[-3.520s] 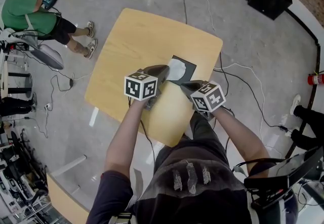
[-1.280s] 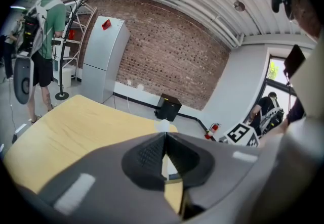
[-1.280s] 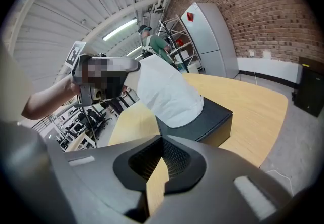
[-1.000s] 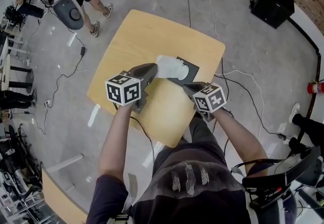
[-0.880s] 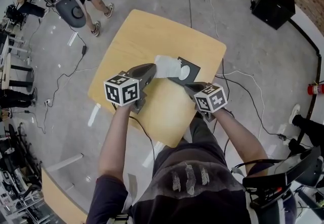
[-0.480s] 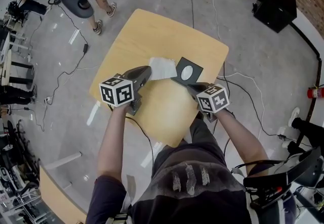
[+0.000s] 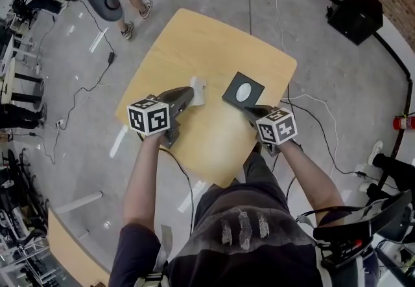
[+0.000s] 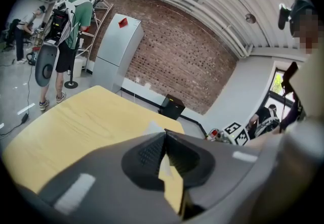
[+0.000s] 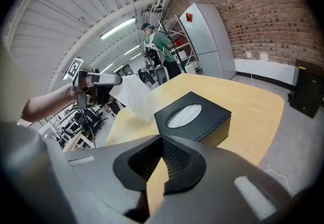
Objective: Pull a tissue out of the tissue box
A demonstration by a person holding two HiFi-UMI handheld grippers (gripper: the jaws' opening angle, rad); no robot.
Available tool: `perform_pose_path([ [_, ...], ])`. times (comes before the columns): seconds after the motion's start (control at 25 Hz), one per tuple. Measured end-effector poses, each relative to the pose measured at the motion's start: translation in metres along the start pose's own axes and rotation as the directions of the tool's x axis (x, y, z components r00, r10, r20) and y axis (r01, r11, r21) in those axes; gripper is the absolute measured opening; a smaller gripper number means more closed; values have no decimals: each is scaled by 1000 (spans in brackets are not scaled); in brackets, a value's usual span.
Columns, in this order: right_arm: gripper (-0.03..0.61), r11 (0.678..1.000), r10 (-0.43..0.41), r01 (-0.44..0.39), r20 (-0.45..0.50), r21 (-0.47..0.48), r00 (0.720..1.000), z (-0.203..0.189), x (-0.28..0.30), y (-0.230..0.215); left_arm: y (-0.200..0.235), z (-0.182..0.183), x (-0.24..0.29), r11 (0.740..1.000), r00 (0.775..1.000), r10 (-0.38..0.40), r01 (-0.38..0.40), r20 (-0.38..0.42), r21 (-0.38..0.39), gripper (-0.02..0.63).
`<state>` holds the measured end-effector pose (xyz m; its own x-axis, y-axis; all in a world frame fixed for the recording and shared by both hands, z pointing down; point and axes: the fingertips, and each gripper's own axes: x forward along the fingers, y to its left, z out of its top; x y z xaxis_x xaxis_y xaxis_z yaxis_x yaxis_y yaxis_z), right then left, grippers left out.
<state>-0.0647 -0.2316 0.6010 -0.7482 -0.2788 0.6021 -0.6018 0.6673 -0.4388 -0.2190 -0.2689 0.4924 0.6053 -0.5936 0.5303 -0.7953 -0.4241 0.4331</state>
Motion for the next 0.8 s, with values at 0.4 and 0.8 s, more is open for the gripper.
perform_pose_path([
  [0.4, -3, 1000, -4, 4, 2, 4, 1000, 2, 1, 1, 3, -5, -13, 973, 987, -159, 160, 23, -164, 8],
  [0.8, -3, 1000, -2, 2, -9, 0, 1000, 0, 1, -1, 71, -64, -1, 999, 973, 40, -47, -229, -26, 48],
])
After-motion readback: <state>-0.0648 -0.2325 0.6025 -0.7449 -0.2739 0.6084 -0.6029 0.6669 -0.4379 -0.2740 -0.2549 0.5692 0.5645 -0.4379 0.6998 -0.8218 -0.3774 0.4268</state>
